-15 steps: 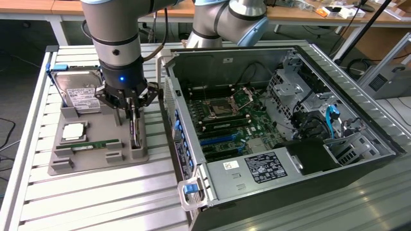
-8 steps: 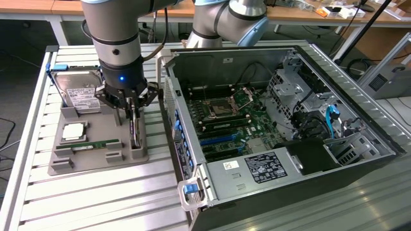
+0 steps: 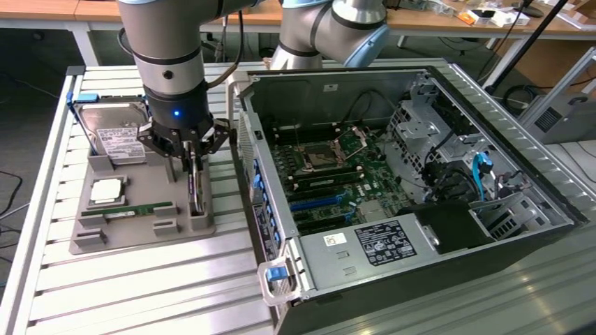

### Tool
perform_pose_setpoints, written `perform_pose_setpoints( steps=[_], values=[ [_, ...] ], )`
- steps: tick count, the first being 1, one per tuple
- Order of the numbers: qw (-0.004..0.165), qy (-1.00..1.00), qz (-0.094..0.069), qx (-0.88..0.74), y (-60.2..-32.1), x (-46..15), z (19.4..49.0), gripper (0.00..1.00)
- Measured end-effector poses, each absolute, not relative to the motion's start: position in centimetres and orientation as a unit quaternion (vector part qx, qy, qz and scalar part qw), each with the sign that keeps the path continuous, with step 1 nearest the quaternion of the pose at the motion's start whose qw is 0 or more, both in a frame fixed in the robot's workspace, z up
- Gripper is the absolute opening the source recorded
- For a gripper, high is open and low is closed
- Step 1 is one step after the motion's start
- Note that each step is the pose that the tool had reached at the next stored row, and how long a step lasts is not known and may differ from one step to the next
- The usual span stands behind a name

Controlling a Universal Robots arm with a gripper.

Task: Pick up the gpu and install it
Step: 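Pick up the gpu and move the gpu toward the slot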

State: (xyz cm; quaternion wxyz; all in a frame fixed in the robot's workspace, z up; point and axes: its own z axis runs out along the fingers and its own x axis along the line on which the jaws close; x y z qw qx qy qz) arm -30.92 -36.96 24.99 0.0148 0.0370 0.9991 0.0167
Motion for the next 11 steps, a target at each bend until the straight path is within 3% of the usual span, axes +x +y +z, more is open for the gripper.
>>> perform_pose_setpoints(
  steps=[11],
  values=[
    [0.015, 0.999, 0.018, 0.037, -36.98, -30.92, 25.09, 0.27]
  ],
)
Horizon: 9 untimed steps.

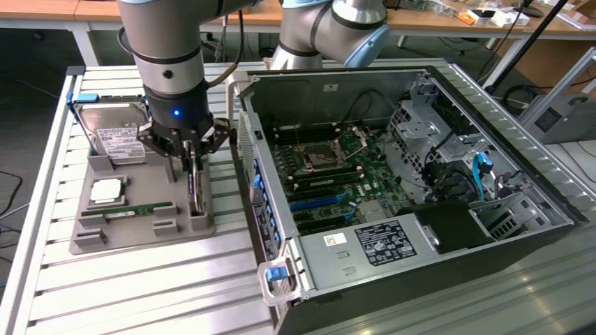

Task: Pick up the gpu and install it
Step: 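Pick up the gpu and move the gpu toward the slot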

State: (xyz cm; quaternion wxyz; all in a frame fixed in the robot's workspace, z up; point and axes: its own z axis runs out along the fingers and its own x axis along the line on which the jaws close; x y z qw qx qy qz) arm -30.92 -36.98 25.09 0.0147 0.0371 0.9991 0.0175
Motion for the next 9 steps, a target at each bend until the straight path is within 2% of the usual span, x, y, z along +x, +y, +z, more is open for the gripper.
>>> perform_pose_setpoints(
  steps=[9],
  values=[
    [0.015, 0.999, 0.018, 0.037, -36.98, -30.92, 25.38, 0.27]
  ],
)
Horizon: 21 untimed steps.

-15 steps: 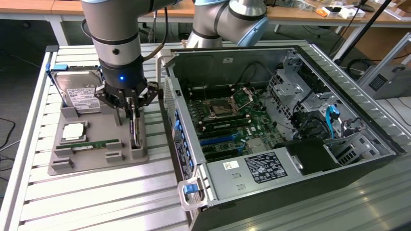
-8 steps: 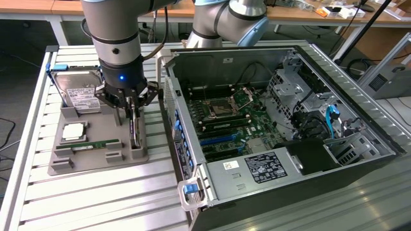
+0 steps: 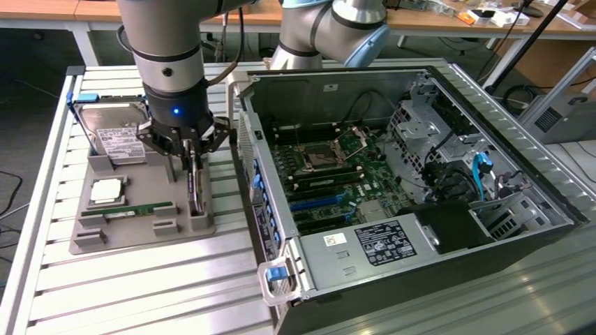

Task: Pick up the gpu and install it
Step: 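Pick up the gpu and move the gpu toward the slot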

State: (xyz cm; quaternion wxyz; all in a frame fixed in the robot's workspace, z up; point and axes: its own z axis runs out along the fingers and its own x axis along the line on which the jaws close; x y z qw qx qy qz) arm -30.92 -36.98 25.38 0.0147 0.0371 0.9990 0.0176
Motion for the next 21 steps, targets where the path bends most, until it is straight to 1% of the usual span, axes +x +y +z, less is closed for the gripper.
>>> perform_pose_setpoints(
  steps=[21],
  values=[
    [0.015, 0.999, 0.018, 0.037, -36.98, -30.92, 26.19, 0.27]
  ],
)
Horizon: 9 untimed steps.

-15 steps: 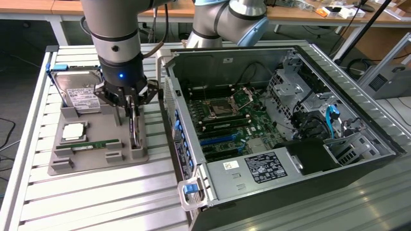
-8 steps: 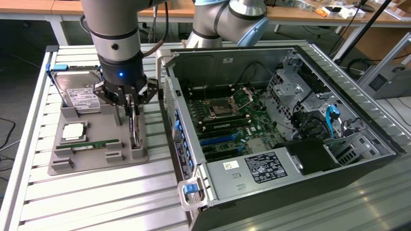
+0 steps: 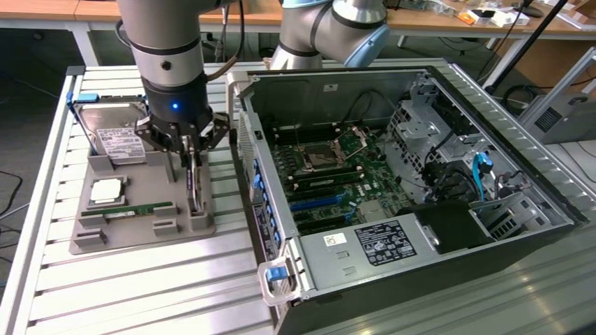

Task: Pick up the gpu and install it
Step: 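Pick up the gpu and move the gpu toward the slot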

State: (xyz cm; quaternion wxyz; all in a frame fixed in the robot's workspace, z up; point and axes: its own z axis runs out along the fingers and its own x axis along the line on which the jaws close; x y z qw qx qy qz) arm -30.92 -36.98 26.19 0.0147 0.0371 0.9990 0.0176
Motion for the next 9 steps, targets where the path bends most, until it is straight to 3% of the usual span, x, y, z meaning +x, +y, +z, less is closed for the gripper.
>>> perform_pose_setpoints(
  steps=[9],
  values=[
    [0.015, 0.999, 0.018, 0.037, -36.98, -30.92, 26.53, 0.27]
  ],
)
